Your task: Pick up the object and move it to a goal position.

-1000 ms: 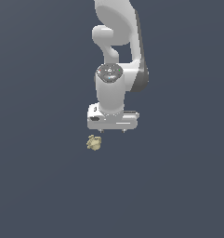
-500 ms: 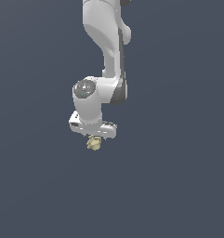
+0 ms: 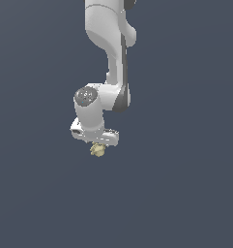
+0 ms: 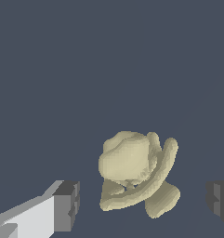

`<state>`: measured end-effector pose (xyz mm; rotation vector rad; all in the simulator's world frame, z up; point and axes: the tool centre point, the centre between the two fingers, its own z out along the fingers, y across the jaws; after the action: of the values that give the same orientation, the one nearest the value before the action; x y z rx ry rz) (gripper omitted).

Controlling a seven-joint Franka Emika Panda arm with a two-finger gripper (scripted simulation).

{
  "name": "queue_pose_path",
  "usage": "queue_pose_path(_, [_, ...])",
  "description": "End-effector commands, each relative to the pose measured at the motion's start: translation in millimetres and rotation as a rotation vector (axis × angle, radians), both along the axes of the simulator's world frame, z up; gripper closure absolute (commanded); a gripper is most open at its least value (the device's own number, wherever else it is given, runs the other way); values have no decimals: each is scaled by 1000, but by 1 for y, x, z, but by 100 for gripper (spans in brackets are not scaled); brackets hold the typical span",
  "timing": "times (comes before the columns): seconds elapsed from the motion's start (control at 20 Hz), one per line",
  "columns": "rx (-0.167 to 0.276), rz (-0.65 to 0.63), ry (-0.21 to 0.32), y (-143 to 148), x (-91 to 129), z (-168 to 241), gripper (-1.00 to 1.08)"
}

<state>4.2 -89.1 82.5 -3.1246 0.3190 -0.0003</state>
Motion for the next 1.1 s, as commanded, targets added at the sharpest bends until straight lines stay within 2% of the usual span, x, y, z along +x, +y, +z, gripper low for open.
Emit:
queue_pose_path(0.0, [0,-1,1,0,-1,-11,-92])
queue_pose_path(0.25, [-1,-3,1,-1,-1,-36,-92])
queue_pose_path(0.5, [-1,-4,0,-1,0,-43,-92])
queue_pose_path(0.55, [-1,-4,0,-1,0,-43,108])
queue_pose_path(1.05, [-1,-4,-1,-2,0,-42,108])
